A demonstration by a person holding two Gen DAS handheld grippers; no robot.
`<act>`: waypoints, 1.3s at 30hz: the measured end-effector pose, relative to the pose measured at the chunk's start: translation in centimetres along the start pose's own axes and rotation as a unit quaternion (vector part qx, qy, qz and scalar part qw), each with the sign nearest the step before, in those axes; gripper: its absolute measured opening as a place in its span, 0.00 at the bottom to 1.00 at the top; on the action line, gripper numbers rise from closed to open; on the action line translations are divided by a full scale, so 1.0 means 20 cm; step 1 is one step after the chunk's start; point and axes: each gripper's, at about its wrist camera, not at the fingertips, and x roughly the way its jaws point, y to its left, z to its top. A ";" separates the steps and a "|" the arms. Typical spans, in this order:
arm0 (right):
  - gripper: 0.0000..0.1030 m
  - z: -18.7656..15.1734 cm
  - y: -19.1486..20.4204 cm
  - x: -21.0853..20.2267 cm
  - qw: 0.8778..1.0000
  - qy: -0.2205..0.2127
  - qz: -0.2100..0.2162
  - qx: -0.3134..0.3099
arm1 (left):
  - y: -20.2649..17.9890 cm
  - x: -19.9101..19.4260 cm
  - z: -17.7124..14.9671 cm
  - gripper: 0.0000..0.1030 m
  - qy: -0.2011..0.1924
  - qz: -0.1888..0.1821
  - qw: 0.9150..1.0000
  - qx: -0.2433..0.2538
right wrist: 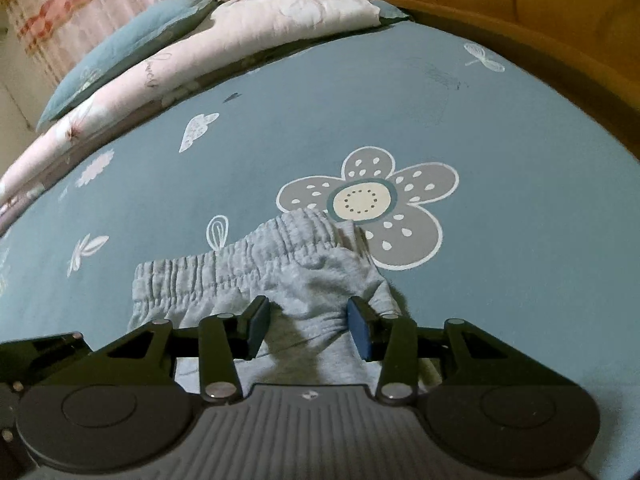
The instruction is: Fold clothes
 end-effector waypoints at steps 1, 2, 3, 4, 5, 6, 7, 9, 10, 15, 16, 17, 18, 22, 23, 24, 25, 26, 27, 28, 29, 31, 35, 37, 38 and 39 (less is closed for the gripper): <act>0.47 0.00 0.01 -0.04 1.000 -0.006 0.003 -0.002 | 0.00 -0.03 0.00 0.83 -0.002 0.005 1.000 -0.002; 0.47 -0.01 0.02 -0.09 1.000 -0.012 0.007 -0.004 | -0.01 -0.08 -0.02 0.83 -0.006 0.006 1.000 -0.004; 0.47 -0.02 0.04 -0.15 1.000 -0.019 0.015 -0.010 | -0.01 -0.12 -0.03 0.84 -0.007 0.007 1.000 -0.008; 0.47 -0.03 0.07 -0.22 0.999 -0.027 0.024 -0.017 | -0.01 -0.16 -0.05 0.84 -0.006 0.012 1.000 -0.013; 0.47 -0.05 0.10 -0.26 0.999 -0.026 0.027 -0.033 | -0.02 -0.19 -0.08 0.84 -0.006 0.015 1.000 -0.016; 0.47 -0.07 0.14 -0.30 0.998 -0.024 0.029 -0.050 | -0.02 -0.22 -0.11 0.85 -0.005 0.018 1.000 -0.020; 0.47 -0.10 0.18 -0.30 0.997 -0.019 0.030 -0.067 | -0.03 -0.25 -0.13 0.86 -0.004 0.022 0.999 -0.023; 0.47 -0.15 0.26 -0.30 0.994 -0.008 0.031 -0.102 | -0.05 -0.29 -0.19 0.86 -0.002 0.032 0.999 -0.028; 0.47 -0.17 0.29 -0.26 0.993 -0.006 0.016 -0.119 | -0.06 -0.31 -0.22 0.86 0.000 0.038 0.999 -0.030; 0.53 -0.24 0.30 -0.02 0.989 0.032 -0.029 -0.142 | -0.13 -0.38 -0.34 0.86 0.013 0.076 0.997 -0.032; 0.53 -0.23 0.30 -0.04 0.990 0.032 -0.029 -0.134 | -0.14 -0.39 -0.36 0.86 0.013 0.087 0.996 -0.023; 0.53 -0.22 0.30 -0.07 0.991 0.032 -0.030 -0.126 | -0.15 -0.41 -0.38 0.86 0.013 0.096 0.995 -0.016; 0.53 -0.22 0.30 -0.12 0.992 0.029 -0.029 -0.118 | -0.16 -0.41 -0.39 0.86 0.013 0.102 0.995 -0.011; 0.57 -0.23 0.34 -0.36 0.992 0.003 -0.011 -0.129 | -0.19 -0.44 -0.44 0.86 0.002 0.111 0.994 -0.002; 0.59 -0.24 0.34 -0.41 0.992 0.004 -0.008 -0.129 | -0.20 -0.45 -0.45 0.86 -0.002 0.111 0.994 -0.001; 0.61 -0.26 0.35 -0.45 0.992 0.005 -0.005 -0.130 | -0.21 -0.46 -0.46 0.87 -0.005 0.110 0.994 -0.002; 0.61 -0.28 0.35 -0.46 0.991 0.007 -0.005 -0.133 | -0.21 -0.46 -0.47 0.87 -0.004 0.109 0.994 -0.006; 0.61 -0.30 0.35 -0.47 0.991 0.010 -0.005 -0.136 | -0.22 -0.46 -0.48 0.88 -0.004 0.108 0.994 -0.009; 0.61 -0.33 0.36 -0.46 0.990 0.015 -0.013 -0.140 | -0.22 -0.46 -0.49 0.88 -0.004 0.106 0.994 -0.012; 0.61 -0.35 0.36 -0.44 0.989 0.019 -0.022 -0.145 | -0.23 -0.47 -0.49 0.88 -0.005 0.104 0.994 -0.015; 0.61 -0.38 0.37 -0.41 0.988 0.023 -0.031 -0.150 | -0.23 -0.47 -0.50 0.88 -0.006 0.102 0.995 -0.018; 0.61 -0.42 0.38 -0.35 0.986 0.033 -0.038 -0.156 | -0.23 -0.48 -0.51 0.88 -0.006 0.102 0.995 -0.017; 0.66 -0.45 0.39 -0.28 0.985 0.025 -0.046 -0.162 | -0.22 -0.48 -0.52 0.88 0.003 0.115 0.993 -0.011; 0.66 -0.44 0.39 -0.29 0.987 0.026 -0.048 -0.152 | -0.22 -0.49 -0.53 0.88 0.003 0.116 0.993 -0.010; 0.66 -0.44 0.41 -0.31 0.986 0.026 -0.050 -0.155 | -0.22 -0.49 -0.54 0.88 0.002 0.117 0.993 -0.011; 0.66 -0.45 0.43 -0.33 0.985 0.023 -0.049 -0.161 | -0.22 -0.49 -0.54 0.88 0.001 0.117 0.993 -0.011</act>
